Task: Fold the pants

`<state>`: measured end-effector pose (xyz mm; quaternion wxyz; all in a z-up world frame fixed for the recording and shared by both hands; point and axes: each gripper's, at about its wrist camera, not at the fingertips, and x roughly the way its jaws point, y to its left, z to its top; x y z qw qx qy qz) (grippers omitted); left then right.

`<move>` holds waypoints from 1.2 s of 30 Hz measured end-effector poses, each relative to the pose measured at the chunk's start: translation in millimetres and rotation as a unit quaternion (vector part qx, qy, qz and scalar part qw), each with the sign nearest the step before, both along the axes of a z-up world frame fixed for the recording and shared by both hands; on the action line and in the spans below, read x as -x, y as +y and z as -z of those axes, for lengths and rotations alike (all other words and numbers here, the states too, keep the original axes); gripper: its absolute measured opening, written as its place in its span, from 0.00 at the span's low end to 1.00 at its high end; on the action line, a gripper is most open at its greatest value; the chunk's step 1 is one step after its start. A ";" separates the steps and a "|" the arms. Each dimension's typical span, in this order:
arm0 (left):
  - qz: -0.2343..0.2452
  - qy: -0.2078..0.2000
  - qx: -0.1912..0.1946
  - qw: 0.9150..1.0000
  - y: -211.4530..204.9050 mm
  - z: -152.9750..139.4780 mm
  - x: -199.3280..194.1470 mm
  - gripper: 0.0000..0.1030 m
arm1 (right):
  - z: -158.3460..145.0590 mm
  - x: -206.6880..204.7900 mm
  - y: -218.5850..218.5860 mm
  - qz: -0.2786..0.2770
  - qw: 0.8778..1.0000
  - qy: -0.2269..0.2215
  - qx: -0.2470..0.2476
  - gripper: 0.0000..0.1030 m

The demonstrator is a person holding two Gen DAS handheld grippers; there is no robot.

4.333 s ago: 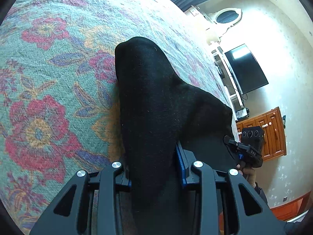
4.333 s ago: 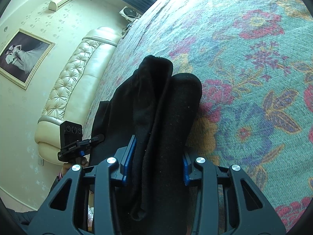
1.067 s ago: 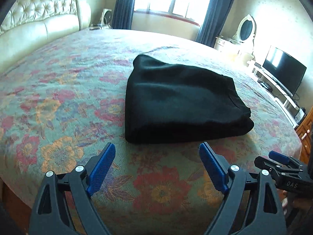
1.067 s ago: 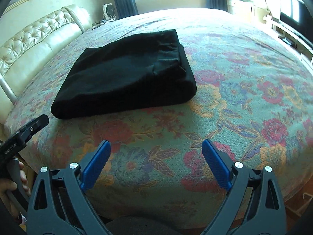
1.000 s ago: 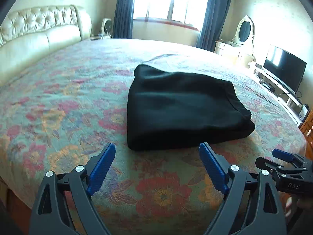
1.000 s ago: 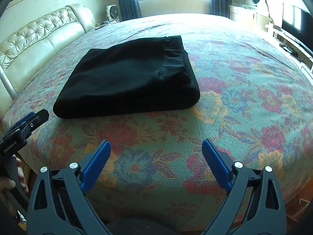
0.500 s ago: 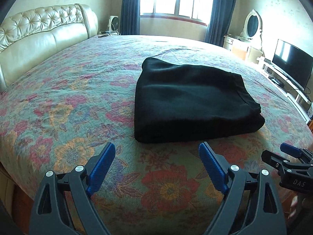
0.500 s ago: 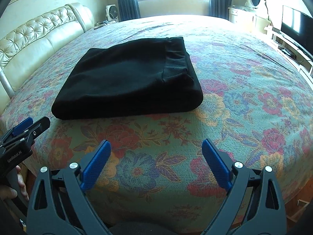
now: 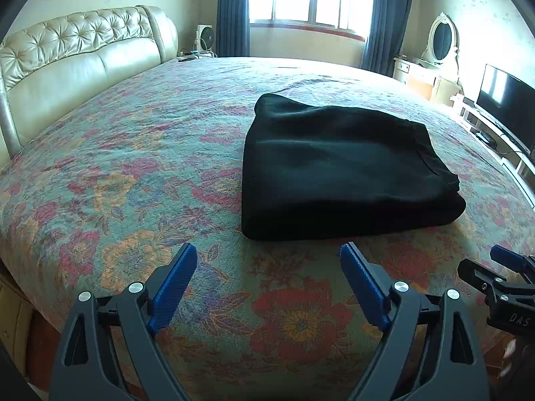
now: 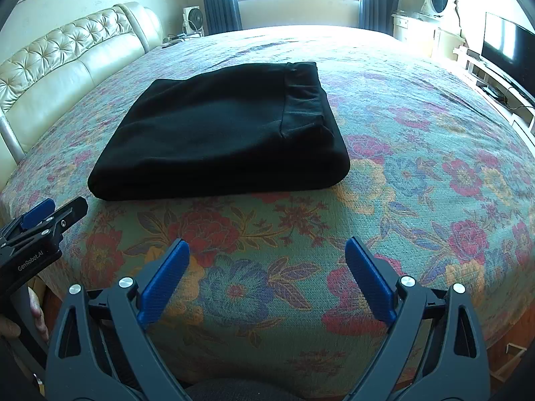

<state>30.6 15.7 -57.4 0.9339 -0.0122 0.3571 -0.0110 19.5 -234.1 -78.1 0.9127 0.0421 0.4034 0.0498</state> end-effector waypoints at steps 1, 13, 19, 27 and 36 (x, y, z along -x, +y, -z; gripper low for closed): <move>0.005 0.000 0.002 1.000 -0.7 -0.2 0.1 0.84 | 0.1 0.0 -0.2 0.000 1.000 0.000 0.000 0.92; -0.004 -0.019 -0.013 1.000 -1.7 -5.8 4.9 0.84 | 0.6 0.4 0.2 0.002 1.000 0.001 -0.002 0.92; -0.007 -0.023 -0.018 1.000 -1.6 -6.9 5.6 0.84 | 0.6 0.5 0.5 0.003 1.000 0.002 -0.003 0.92; -0.003 -0.019 -0.026 0.999 -6.1 -5.2 4.2 0.84 | 0.8 1.0 0.9 0.001 1.000 0.001 -0.003 0.92; 0.032 -0.002 0.000 0.999 -8.6 -1.3 -1.1 0.84 | 1.1 0.5 0.3 0.000 1.000 0.002 -0.004 0.92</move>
